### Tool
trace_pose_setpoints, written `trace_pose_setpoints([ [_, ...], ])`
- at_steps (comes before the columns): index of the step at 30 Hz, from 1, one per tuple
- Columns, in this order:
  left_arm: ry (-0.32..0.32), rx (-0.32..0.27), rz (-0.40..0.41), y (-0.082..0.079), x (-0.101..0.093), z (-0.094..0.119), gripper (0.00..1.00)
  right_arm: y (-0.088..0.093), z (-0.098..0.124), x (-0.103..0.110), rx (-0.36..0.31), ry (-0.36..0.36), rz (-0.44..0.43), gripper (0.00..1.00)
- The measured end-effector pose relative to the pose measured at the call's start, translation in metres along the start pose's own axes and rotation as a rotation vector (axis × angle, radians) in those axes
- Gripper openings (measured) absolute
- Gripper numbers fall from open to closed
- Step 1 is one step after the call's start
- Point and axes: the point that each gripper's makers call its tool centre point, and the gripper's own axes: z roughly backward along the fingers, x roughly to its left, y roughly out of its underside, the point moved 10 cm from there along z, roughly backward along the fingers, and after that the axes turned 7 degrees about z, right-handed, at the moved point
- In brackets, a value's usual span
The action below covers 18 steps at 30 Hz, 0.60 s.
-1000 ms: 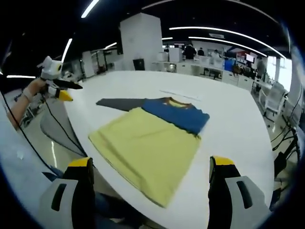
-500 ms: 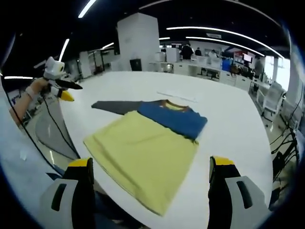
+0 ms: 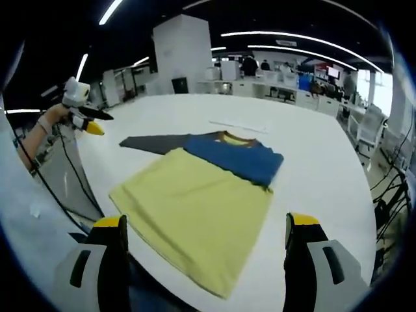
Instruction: Fold the garment on the visible template until the final outline fits inside the template.
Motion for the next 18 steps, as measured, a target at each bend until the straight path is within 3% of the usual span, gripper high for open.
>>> trace_pose_setpoints([
  [18,-0.006,0.025,0.037,0.000,0.022,-0.009,0.99,0.001,-0.003,-0.003,0.012,0.008,-0.010,1.00],
])
